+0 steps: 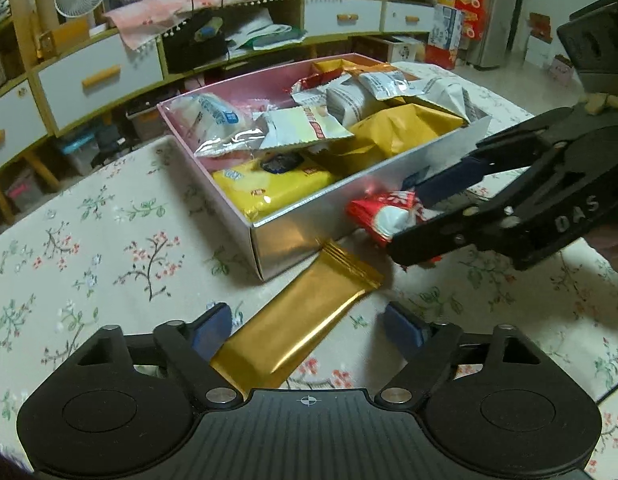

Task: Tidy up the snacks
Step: 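Grasp gold bar with left tool while right grasps red candy pack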

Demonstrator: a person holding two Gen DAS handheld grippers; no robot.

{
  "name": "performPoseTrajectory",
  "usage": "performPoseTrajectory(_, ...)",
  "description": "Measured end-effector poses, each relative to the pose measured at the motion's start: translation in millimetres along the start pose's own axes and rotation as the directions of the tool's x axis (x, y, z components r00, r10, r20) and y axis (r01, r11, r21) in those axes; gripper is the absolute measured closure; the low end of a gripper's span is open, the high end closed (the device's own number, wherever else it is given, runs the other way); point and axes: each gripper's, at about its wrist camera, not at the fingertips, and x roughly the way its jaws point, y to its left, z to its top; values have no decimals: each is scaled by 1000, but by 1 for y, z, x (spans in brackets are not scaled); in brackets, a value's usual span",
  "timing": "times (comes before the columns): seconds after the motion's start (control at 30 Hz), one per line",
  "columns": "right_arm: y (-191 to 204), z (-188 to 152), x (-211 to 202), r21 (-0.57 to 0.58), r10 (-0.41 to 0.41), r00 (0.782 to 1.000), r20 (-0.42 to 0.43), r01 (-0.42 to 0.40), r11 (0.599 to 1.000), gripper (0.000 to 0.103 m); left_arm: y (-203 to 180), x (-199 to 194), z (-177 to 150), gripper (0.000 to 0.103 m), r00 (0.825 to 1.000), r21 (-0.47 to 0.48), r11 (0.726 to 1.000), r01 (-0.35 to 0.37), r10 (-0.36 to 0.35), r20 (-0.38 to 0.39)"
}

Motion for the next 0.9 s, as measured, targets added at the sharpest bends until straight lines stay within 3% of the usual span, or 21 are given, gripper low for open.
performPoseTrajectory(0.17, 6, -2, -3, -21, 15, 1000, -10, -15, 1000, 73, -5, -12, -7, 41, 1000, -51, 999, -19, 19, -16)
performPoseTrajectory(0.33, 16, -6, -3, -41, 64, 995, -70, -67, 997, 73, -9, -24, -16, 63, 998, -118, 991, -61, 59, -22)
performPoseTrajectory(0.5, 27, -6, -10, -120, 23, 999, -44, -28, 992, 73, -6, -32, -24, 64, 993, -288, 951, -117, 119, -12)
performPoseTrajectory(0.67, 18, 4, -4, -120, -46, 999, 4, 46, 992, 71, -4, -33, -23, 64, 985, -339, 927, -159, 172, 10)
performPoseTrajectory(0.77, 17, 4, 5, -142, -31, 999, -17, 28, 990, 77, 0, -29, -25, 61, 982, -411, 896, -166, 187, 10)
performPoseTrajectory(0.9, 22, 2, 12, -173, -2, 999, -35, -5, 985, 85, -9, -29, -23, 65, 969, -387, 894, -226, 246, 4)
